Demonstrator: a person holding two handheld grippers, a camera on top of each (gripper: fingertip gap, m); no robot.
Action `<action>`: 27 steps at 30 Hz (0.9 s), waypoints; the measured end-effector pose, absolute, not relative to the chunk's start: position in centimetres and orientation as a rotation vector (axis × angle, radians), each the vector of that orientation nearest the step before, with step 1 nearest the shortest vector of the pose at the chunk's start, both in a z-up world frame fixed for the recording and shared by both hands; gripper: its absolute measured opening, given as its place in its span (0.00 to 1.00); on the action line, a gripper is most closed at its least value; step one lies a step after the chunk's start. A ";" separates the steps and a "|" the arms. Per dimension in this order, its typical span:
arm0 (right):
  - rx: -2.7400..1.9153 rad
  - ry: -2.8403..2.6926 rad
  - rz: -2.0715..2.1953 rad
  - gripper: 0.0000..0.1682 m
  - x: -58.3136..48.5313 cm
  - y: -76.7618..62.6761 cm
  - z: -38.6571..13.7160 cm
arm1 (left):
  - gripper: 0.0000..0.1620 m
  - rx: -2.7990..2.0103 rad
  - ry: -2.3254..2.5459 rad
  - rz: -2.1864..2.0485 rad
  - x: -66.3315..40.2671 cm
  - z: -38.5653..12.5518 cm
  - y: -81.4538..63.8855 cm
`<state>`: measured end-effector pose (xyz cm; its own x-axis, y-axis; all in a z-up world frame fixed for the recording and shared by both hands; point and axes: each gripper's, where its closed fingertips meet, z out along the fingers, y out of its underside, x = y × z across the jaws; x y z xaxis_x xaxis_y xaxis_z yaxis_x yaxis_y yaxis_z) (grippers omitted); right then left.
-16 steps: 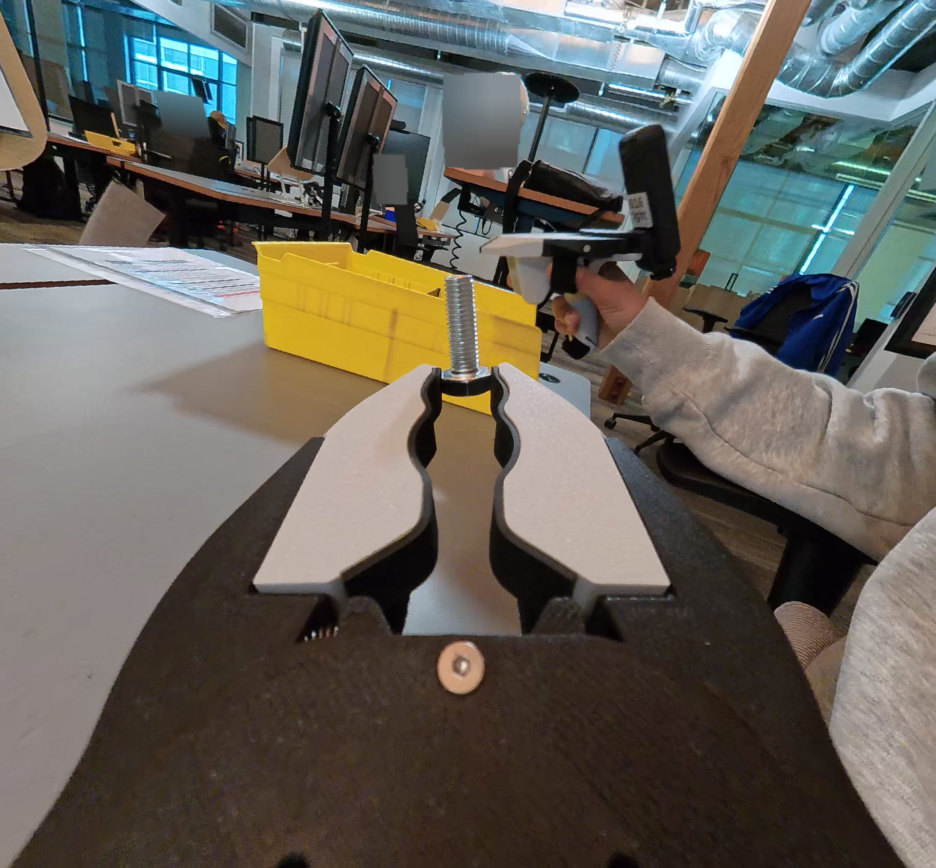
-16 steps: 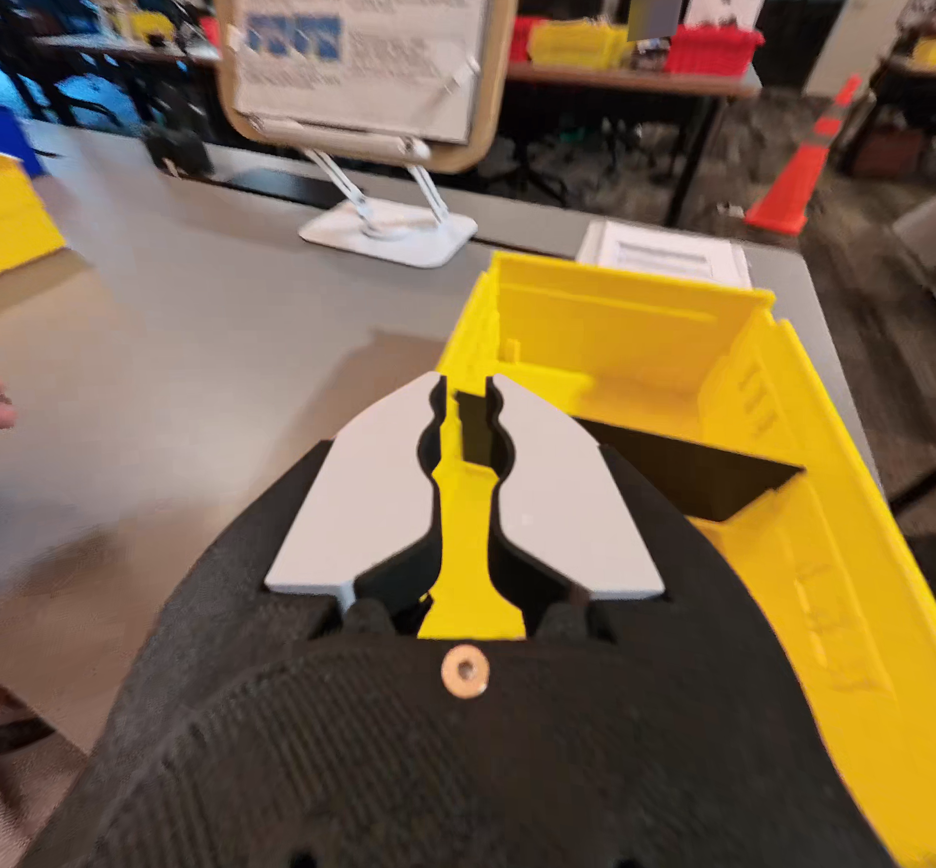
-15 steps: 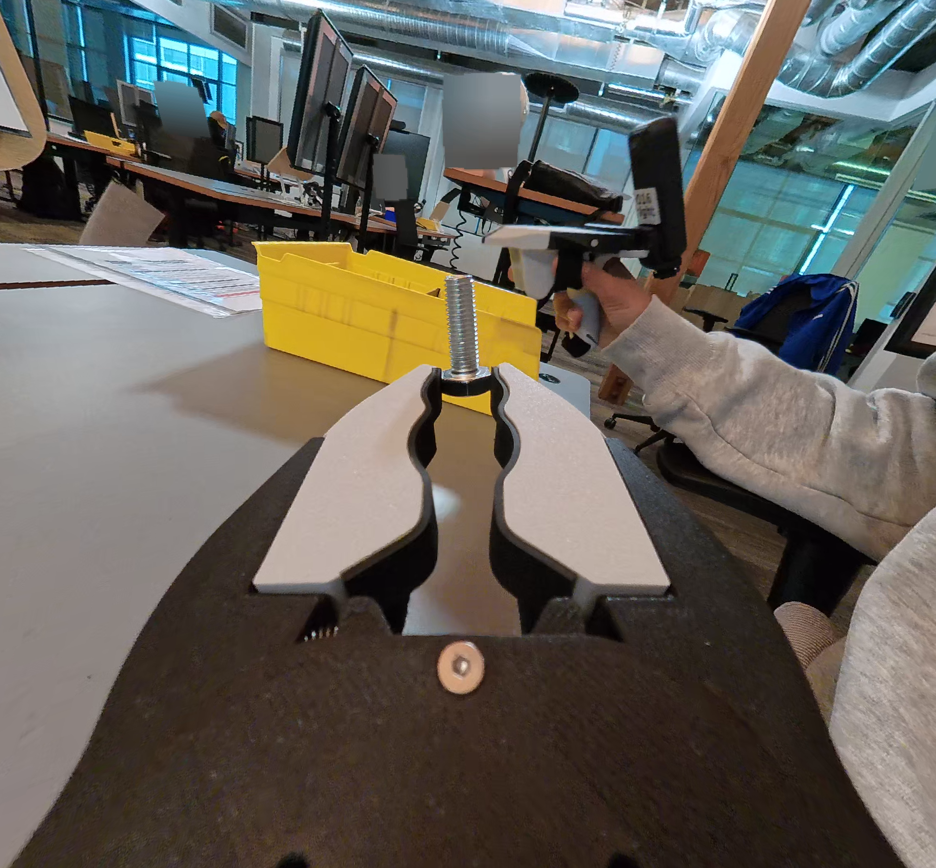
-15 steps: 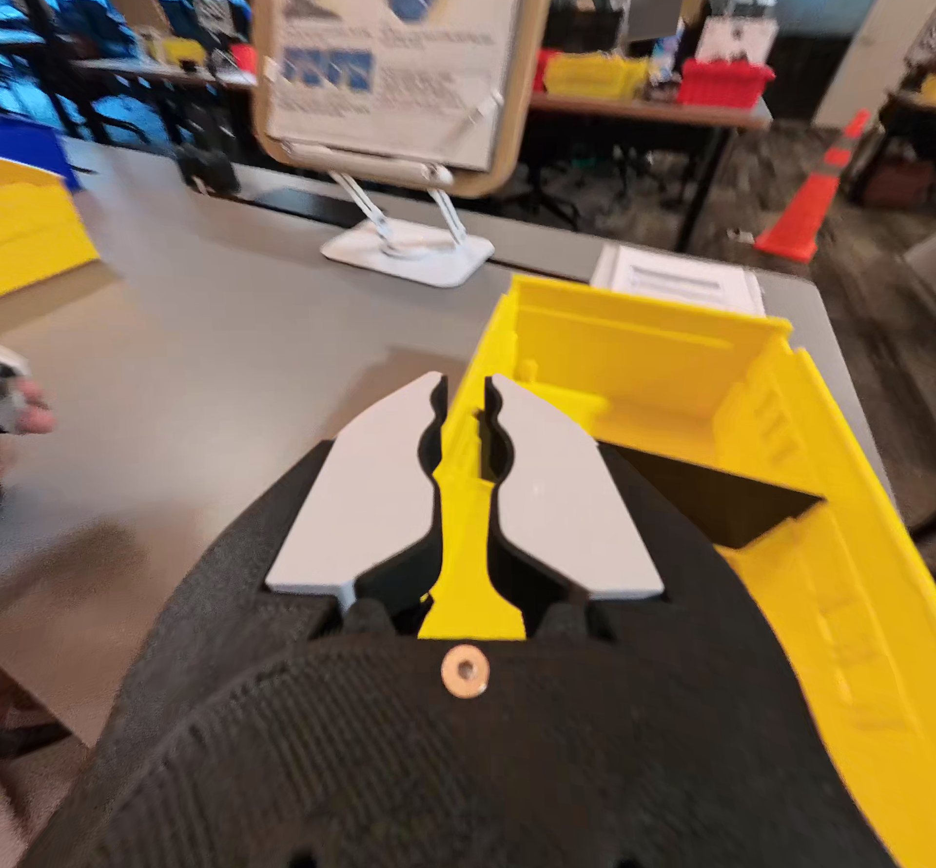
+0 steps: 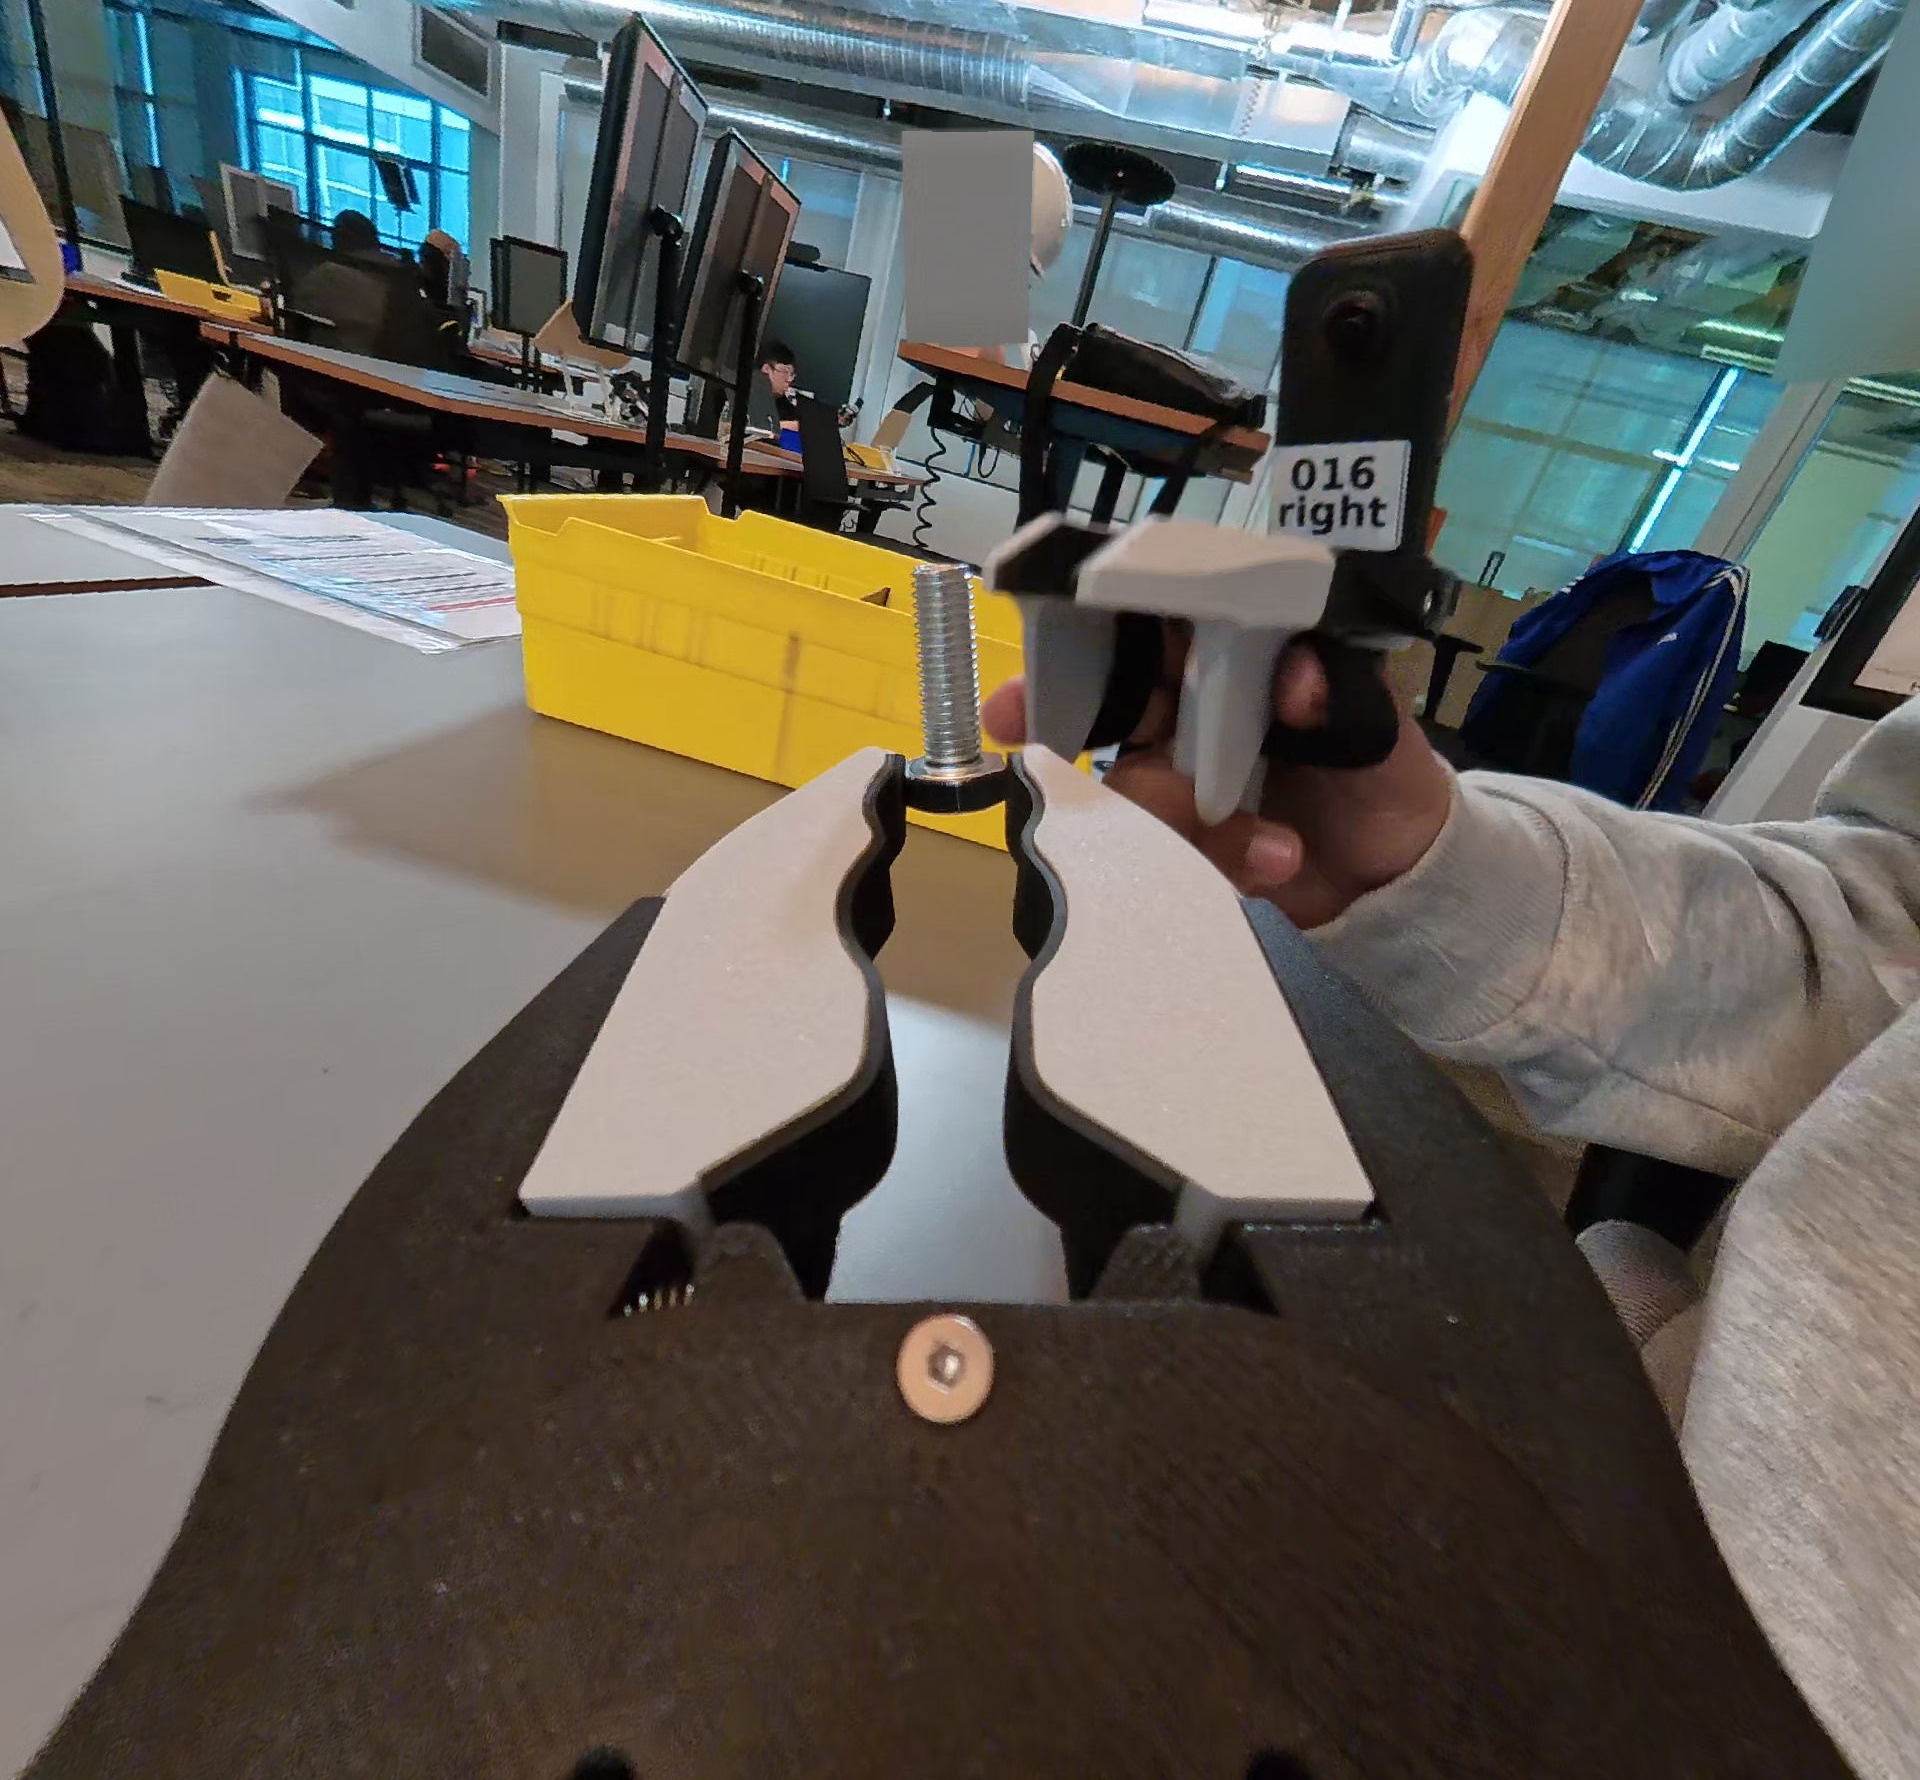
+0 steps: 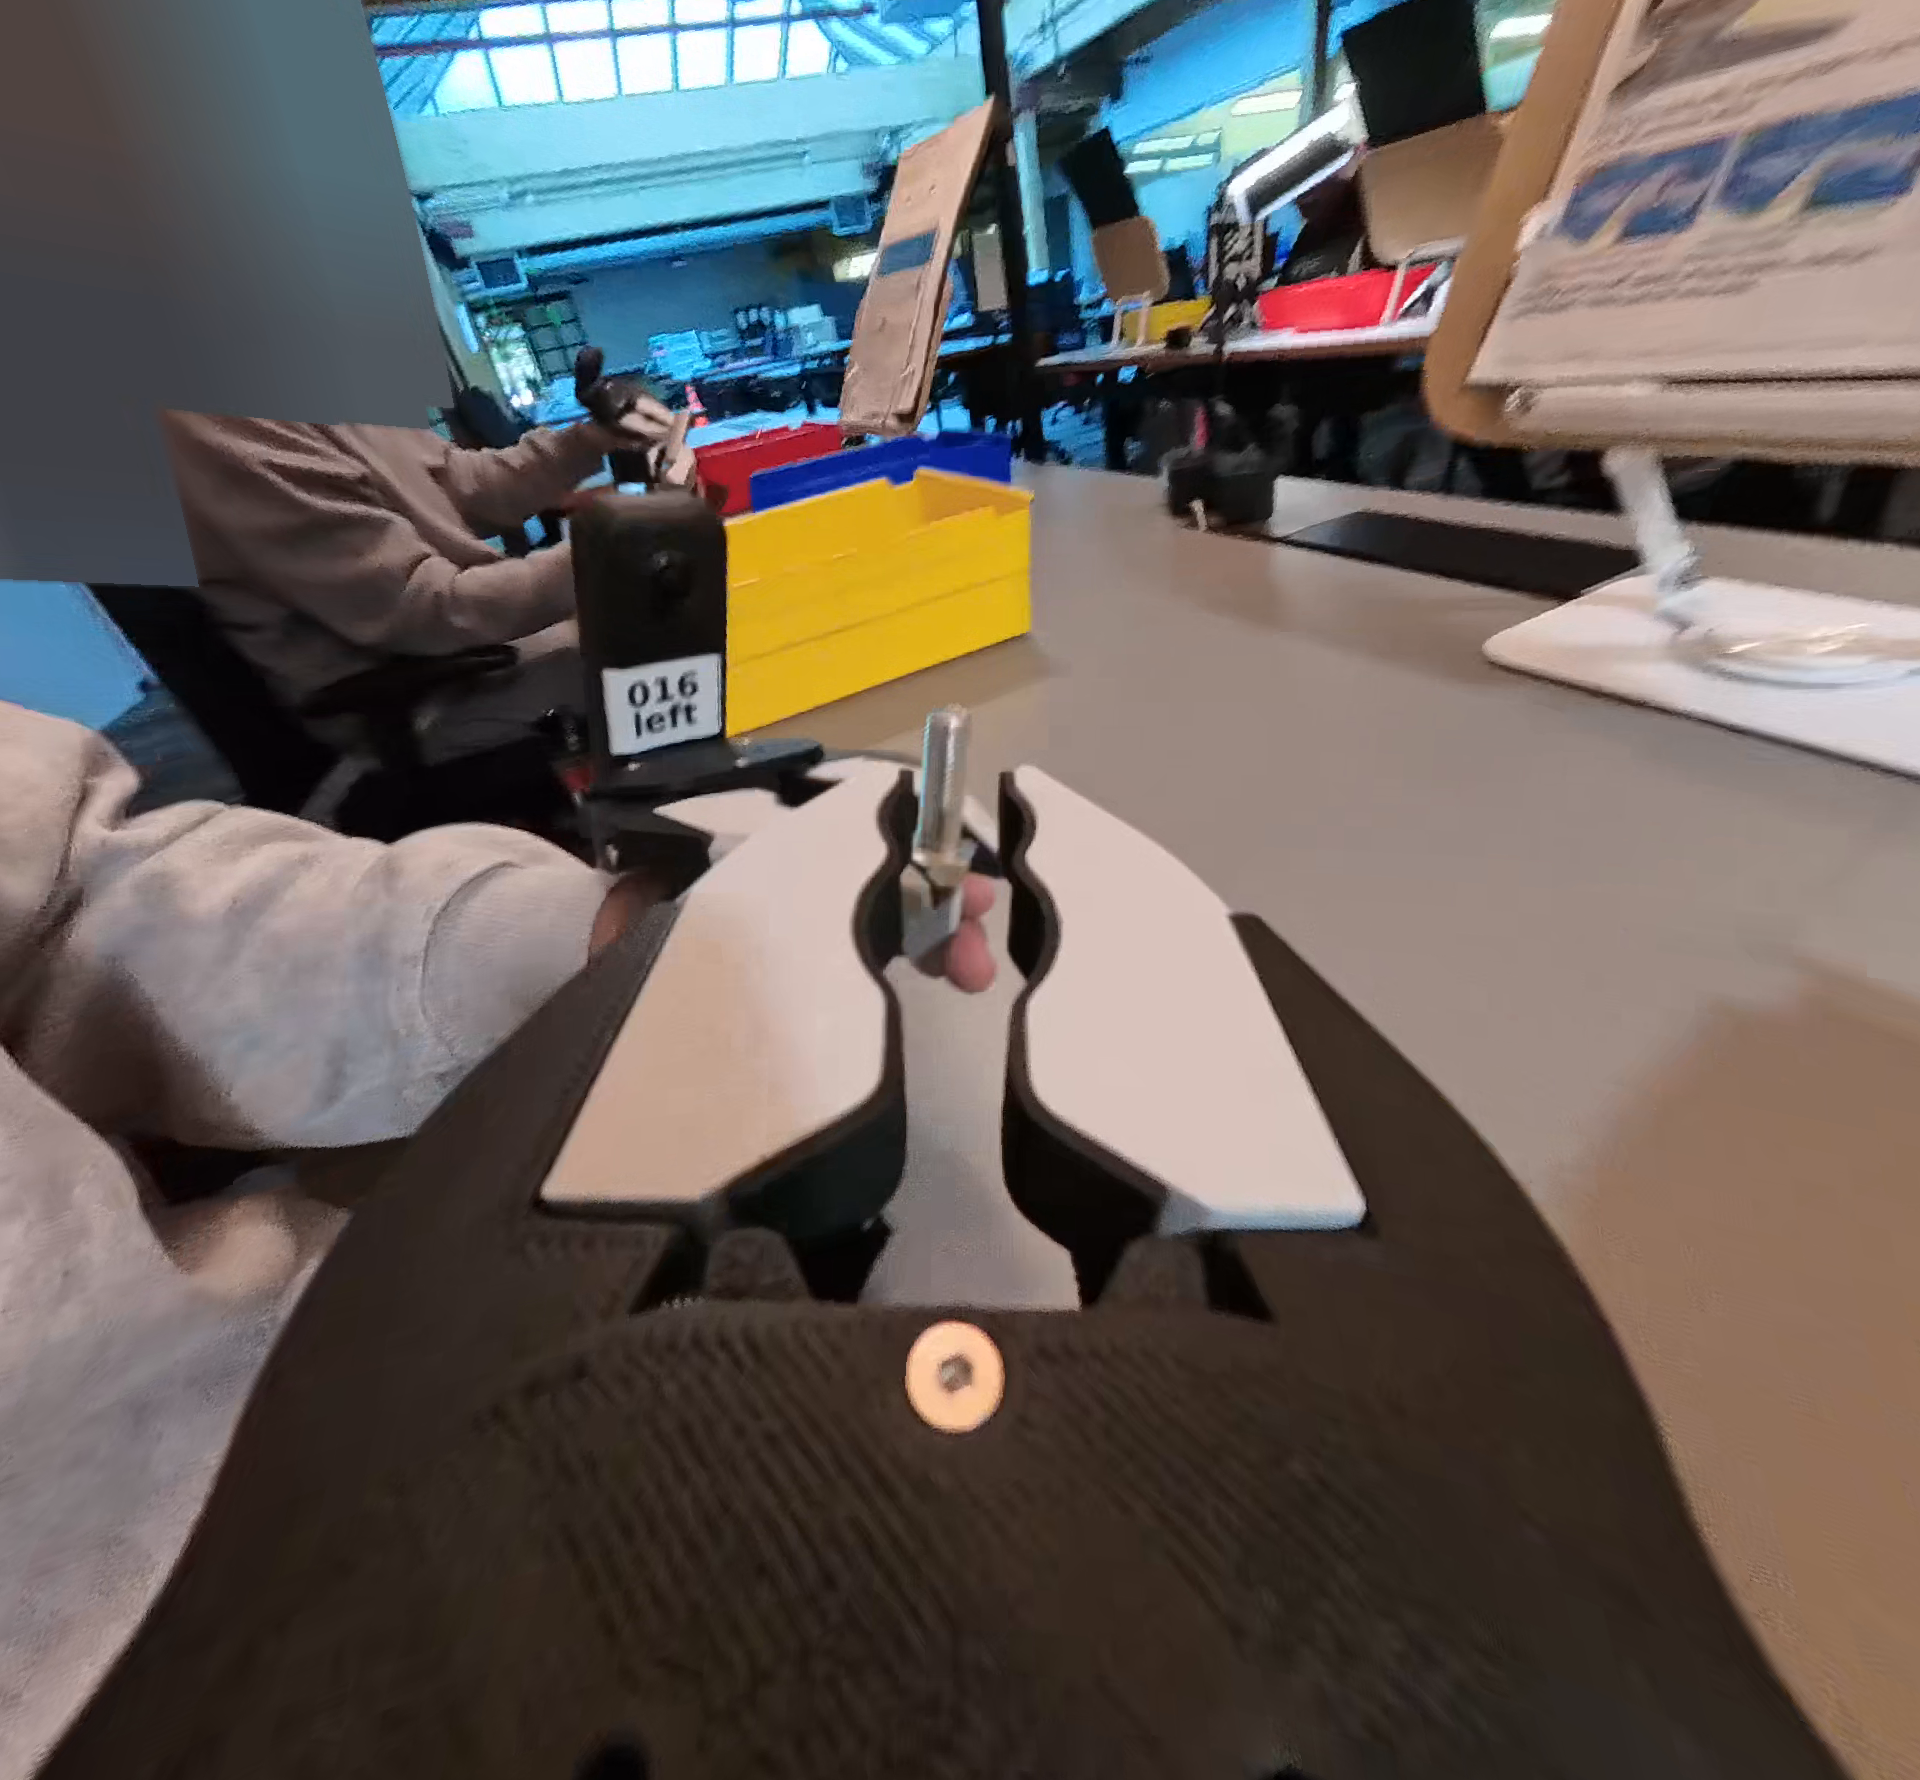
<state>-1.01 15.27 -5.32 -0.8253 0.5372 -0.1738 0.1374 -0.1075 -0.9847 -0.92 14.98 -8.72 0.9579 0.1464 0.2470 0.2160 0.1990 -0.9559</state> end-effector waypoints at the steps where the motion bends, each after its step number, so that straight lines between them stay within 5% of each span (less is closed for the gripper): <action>1: -0.742 -1.915 2.006 0.10 -0.9 14.7 -6.0 | 0.12 -1.379 -0.308 -0.048 -0.8 -8.7 15.0; 15: -0.676 -1.945 1.978 0.06 -0.4 13.6 -6.3 | 0.12 -1.377 -0.263 -0.065 0.6 -8.3 15.6; 18: -0.682 -1.813 2.021 0.06 -0.8 15.0 -4.2 | 0.23 -1.303 -0.318 -0.009 -0.3 -7.3 14.8; 24: -0.797 -1.547 1.709 0.06 -7.9 28.0 2.0 | 0.29 -1.300 -0.392 -0.021 -1.6 -7.5 14.1; 27: -1.034 -1.689 1.391 0.06 -14.8 36.5 0.3 | 0.28 -1.311 -0.395 -0.009 -1.6 -7.6 14.3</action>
